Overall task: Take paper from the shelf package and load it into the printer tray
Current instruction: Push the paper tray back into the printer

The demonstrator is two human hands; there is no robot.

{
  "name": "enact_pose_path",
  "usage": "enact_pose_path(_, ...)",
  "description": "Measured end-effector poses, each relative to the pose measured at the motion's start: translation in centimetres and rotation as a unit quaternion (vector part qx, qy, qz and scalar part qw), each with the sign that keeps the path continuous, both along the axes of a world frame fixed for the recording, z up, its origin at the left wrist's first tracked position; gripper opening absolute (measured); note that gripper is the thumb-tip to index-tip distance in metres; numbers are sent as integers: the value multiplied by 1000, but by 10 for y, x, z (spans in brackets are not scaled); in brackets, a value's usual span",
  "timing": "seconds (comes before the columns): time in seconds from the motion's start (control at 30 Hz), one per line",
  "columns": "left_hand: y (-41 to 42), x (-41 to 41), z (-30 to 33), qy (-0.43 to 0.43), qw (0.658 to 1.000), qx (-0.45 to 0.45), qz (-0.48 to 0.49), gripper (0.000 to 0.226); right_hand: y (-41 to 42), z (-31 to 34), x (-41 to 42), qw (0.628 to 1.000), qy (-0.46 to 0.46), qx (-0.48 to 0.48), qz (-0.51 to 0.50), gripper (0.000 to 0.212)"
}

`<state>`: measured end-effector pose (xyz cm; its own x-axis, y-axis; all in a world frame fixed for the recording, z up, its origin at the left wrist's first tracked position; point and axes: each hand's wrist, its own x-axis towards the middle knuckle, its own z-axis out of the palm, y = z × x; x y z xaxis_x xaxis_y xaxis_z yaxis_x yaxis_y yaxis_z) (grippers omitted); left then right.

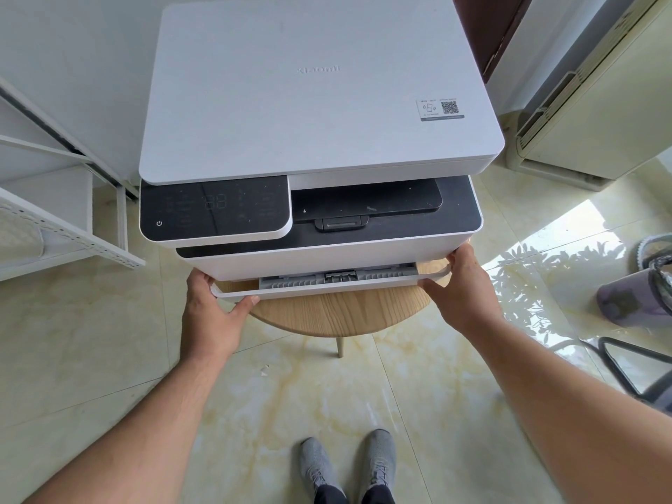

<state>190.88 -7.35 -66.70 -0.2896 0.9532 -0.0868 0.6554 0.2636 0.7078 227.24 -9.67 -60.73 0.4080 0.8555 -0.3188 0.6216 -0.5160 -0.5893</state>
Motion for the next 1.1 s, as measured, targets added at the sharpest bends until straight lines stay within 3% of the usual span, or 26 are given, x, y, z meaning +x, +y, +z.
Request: enact_pose_path(1.1,6,9,-7,-9,998,25,52,67,7,-9,-1,999,-17,27,-40,54)
